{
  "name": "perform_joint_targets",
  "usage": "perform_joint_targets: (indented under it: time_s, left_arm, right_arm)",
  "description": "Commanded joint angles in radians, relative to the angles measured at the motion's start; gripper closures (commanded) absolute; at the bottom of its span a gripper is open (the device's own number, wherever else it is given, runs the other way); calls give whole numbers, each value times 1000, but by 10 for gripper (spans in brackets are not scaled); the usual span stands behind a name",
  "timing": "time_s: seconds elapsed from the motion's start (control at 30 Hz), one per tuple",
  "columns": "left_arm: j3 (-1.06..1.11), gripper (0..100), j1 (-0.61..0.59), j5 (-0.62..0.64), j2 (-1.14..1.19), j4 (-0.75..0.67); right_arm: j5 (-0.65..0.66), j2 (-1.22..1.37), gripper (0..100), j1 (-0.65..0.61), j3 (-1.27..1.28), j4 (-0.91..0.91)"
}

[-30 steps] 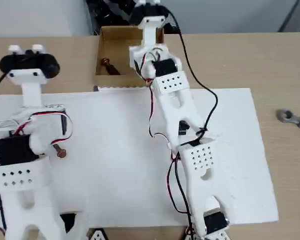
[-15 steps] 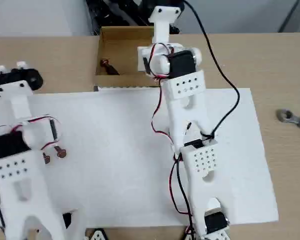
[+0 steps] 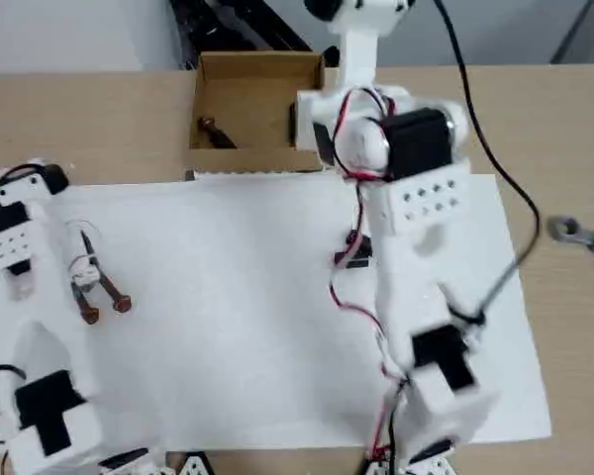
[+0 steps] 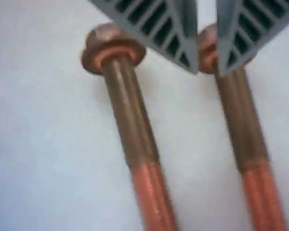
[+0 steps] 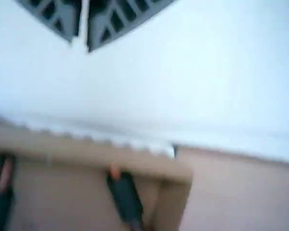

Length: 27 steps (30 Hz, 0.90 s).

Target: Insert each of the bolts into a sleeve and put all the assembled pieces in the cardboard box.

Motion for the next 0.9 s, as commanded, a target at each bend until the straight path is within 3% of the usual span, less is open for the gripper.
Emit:
perform_joint_targets:
  time_s: [0.0, 0.4, 0.87]
  left_arm:
    - [-53, 974, -3, 8, 18, -6]
    - [-50, 914, -25, 35, 31, -15]
    - [-35, 914, -26, 38, 32, -83]
  right_arm:
    - [-5, -252, 995, 7, 272, 1]
    - [-5, -647, 995, 194, 718, -2]
    - [-9, -990, 995, 216, 1056, -8]
